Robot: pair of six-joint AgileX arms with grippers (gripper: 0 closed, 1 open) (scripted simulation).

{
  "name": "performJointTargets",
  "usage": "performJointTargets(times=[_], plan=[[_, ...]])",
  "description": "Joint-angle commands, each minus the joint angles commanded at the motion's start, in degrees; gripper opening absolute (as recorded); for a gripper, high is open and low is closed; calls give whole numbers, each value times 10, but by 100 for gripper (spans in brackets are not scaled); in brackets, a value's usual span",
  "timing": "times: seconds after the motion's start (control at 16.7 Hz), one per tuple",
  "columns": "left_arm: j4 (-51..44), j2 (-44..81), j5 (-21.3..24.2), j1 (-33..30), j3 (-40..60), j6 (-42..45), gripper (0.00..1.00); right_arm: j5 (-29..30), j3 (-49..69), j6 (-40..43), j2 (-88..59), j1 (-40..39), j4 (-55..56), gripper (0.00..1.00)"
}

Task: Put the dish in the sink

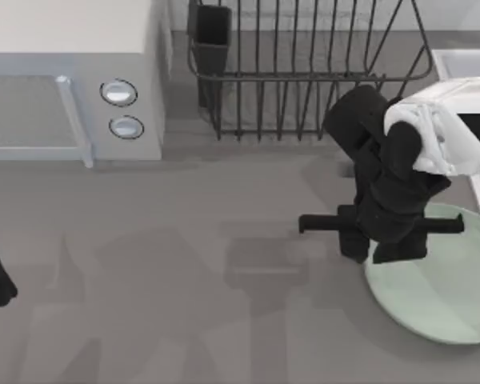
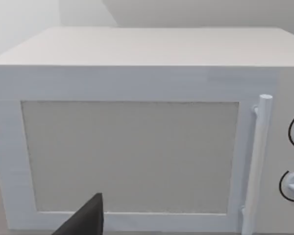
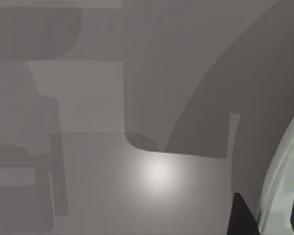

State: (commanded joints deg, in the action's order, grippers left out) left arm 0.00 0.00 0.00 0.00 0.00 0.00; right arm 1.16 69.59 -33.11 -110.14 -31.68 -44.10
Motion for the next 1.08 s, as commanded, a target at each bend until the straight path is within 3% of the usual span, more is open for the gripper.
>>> performJointTargets(times=[0.72, 1.08], plan=[[0, 0, 0, 0, 0, 0, 100, -1, 477, 4, 4, 4, -485, 0], [0, 0, 0, 0, 0, 0, 100, -1, 540, 8, 14, 8, -549, 0]])
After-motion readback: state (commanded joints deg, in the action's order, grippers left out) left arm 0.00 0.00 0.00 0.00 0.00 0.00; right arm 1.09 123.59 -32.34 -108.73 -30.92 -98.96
